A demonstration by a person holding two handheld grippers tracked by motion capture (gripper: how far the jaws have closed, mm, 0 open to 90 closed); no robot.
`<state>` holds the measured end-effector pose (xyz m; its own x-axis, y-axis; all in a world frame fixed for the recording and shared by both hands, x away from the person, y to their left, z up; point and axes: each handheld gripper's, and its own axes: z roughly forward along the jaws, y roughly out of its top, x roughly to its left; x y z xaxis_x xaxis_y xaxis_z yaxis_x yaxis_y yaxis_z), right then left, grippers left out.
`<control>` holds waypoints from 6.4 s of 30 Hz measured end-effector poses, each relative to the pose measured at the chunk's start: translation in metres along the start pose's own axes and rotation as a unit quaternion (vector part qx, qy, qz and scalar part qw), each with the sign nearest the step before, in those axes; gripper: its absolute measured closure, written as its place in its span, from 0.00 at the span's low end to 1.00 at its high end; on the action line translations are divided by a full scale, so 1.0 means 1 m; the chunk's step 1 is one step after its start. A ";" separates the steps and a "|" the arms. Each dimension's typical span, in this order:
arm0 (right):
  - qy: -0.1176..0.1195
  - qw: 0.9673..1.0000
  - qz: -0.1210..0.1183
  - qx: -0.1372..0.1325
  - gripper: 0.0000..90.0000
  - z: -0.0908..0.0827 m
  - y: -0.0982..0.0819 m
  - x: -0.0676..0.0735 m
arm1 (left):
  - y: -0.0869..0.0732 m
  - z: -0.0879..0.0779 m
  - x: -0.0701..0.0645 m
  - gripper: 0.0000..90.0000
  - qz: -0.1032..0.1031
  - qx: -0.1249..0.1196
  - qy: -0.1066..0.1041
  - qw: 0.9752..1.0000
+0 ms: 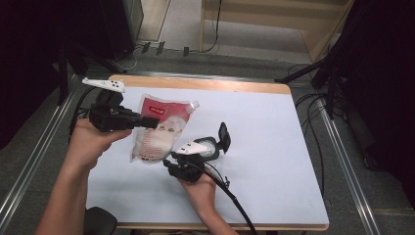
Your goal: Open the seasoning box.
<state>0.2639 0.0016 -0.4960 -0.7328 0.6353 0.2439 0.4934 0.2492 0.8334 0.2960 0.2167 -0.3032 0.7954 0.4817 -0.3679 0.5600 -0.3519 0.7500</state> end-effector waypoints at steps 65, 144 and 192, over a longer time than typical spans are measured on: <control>0.071 0.997 -0.015 -0.022 0.71 -0.019 -0.002 0.035 | -0.011 0.060 0.015 0.96 -0.059 -0.028 -0.008 0.998; 0.109 0.994 0.004 -0.008 0.63 -0.021 0.016 0.057 | -0.002 0.068 -0.008 0.82 -0.069 0.032 -0.014 0.997; 0.107 0.994 -0.006 -0.016 0.62 -0.029 0.027 0.064 | 0.004 0.058 -0.021 0.94 -0.061 0.019 0.028 0.998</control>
<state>0.2168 0.0282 -0.4436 -0.8235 0.4615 0.3300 0.4706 0.2308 0.8516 0.2948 0.1587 -0.3241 0.7068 0.5665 -0.4237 0.6614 -0.3168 0.6799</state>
